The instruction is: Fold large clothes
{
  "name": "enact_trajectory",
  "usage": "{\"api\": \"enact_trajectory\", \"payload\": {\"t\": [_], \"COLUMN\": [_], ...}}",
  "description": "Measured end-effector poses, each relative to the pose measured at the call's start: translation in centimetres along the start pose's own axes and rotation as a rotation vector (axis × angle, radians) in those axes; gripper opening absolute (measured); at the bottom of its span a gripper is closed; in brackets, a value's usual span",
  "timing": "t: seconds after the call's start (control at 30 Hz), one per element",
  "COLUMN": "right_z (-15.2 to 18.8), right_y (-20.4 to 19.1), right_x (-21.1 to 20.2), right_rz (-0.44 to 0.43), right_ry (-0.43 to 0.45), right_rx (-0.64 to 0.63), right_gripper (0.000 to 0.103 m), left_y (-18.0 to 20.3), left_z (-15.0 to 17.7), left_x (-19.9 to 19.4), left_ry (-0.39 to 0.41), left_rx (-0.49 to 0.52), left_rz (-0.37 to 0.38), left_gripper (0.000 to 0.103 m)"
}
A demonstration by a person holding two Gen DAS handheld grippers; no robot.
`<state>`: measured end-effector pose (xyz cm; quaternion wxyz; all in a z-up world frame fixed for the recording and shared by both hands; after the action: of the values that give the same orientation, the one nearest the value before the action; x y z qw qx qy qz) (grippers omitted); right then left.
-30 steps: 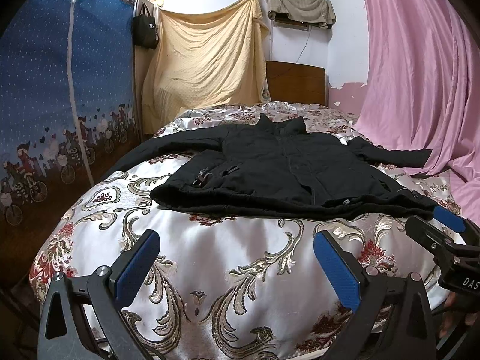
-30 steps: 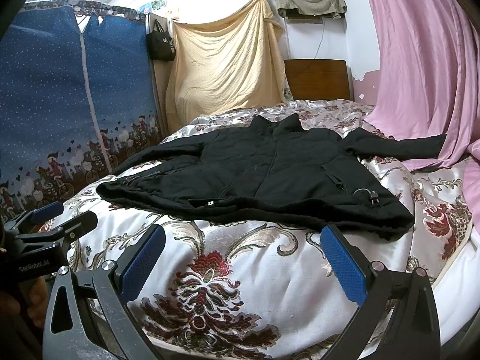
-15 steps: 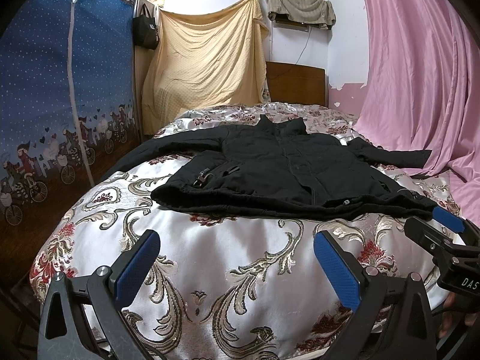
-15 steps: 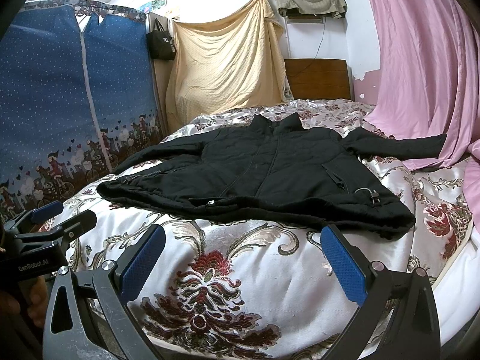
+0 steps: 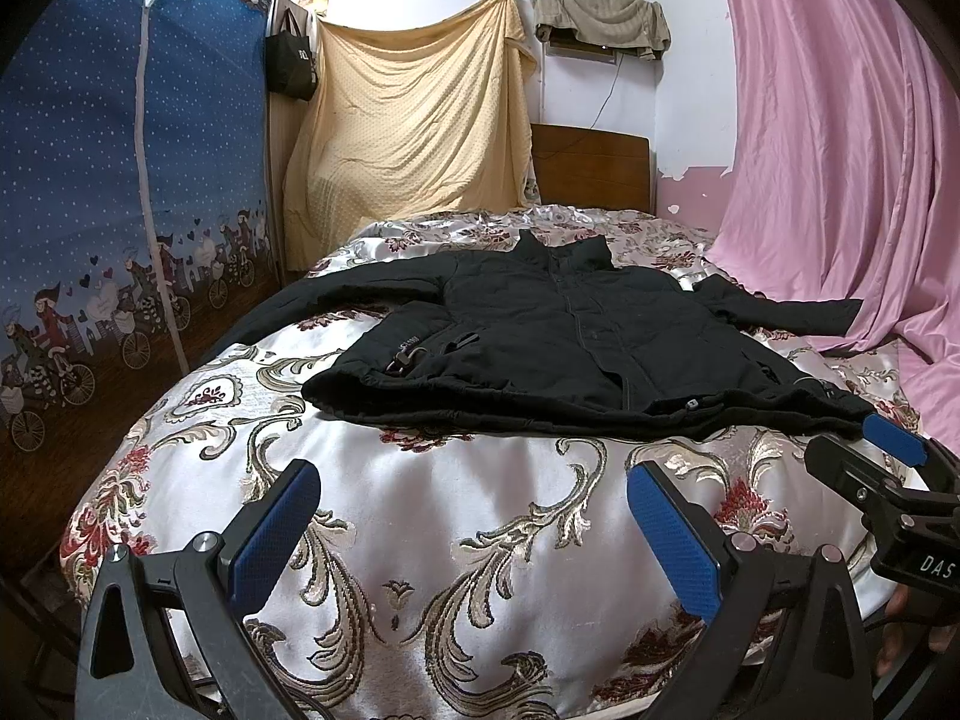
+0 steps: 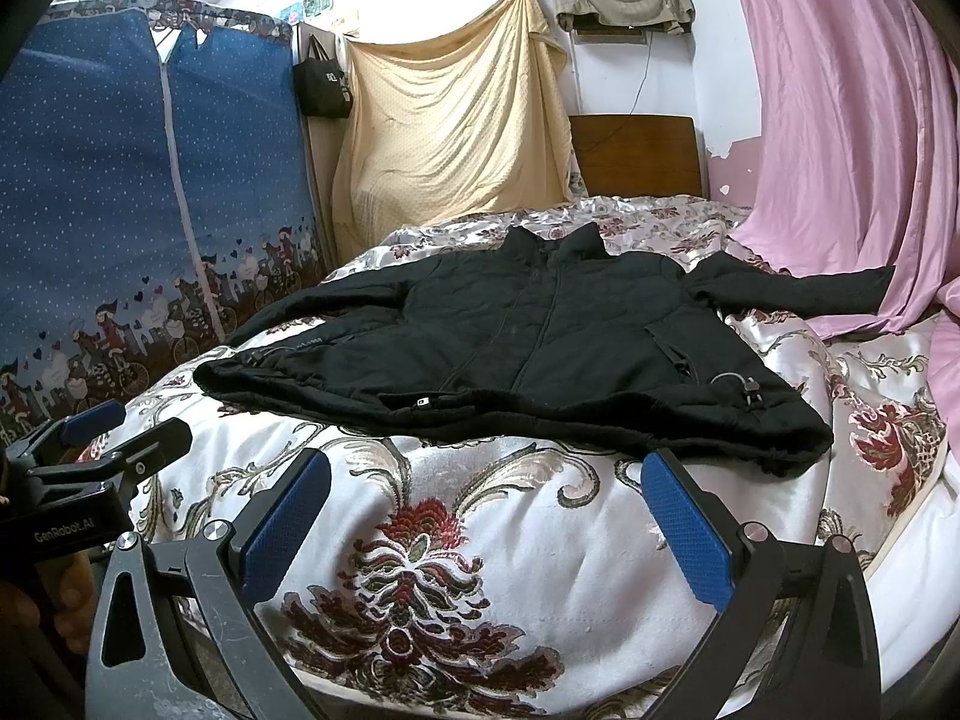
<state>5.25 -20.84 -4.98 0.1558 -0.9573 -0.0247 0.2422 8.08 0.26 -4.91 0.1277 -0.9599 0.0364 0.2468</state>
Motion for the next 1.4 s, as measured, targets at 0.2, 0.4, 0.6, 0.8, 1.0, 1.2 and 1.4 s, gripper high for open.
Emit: {"api": "enact_trajectory", "payload": {"t": [0.2,0.4,0.6,0.8,1.0,1.2,1.4], "right_z": [0.0,0.0,0.0,0.1,0.1,-0.5,-3.3], "right_y": [0.0,0.0,0.1,-0.1,-0.1,0.8,3.5], "right_x": [0.0,0.0,0.1,0.0,0.0,-0.4,-0.3], "right_rz": [0.000,0.000,0.000,0.000,0.004,0.085,0.137], "right_ry": [-0.001,-0.002,-0.004,-0.005,-0.005,-0.034,-0.057], "right_rx": [0.000,0.000,0.000,-0.001,0.003,0.025,0.062], "right_gripper": [0.102,0.102,0.102,0.102,0.102,0.102,0.102], "left_y": [0.0,0.0,-0.1,0.0,-0.1,-0.5,-0.5], "left_z": [0.0,0.0,0.1,0.1,0.2,-1.4,-4.5], "left_x": [0.0,0.0,0.0,0.0,0.0,-0.1,1.1], "left_ry": [0.001,0.001,-0.001,0.000,-0.016,-0.091,-0.121], "left_rx": [-0.001,0.000,0.001,0.000,0.001,0.095,0.125], "left_rz": [0.000,0.000,-0.001,0.000,-0.003,-0.125,-0.127], "left_gripper": [0.103,0.103,0.103,0.103,0.103,0.103,0.103]}}
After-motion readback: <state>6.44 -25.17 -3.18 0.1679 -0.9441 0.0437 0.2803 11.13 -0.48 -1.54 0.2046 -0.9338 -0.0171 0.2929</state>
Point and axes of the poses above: each gripper's, at about its wrist camera, not at the fingertips, and x roughly the way its jaws point, y to its right, z to its underside, the point moved 9 cm from there along x, roughly the way its jaws point, and after that the axes turned 15 degrees about x, right-handed, at the moved point
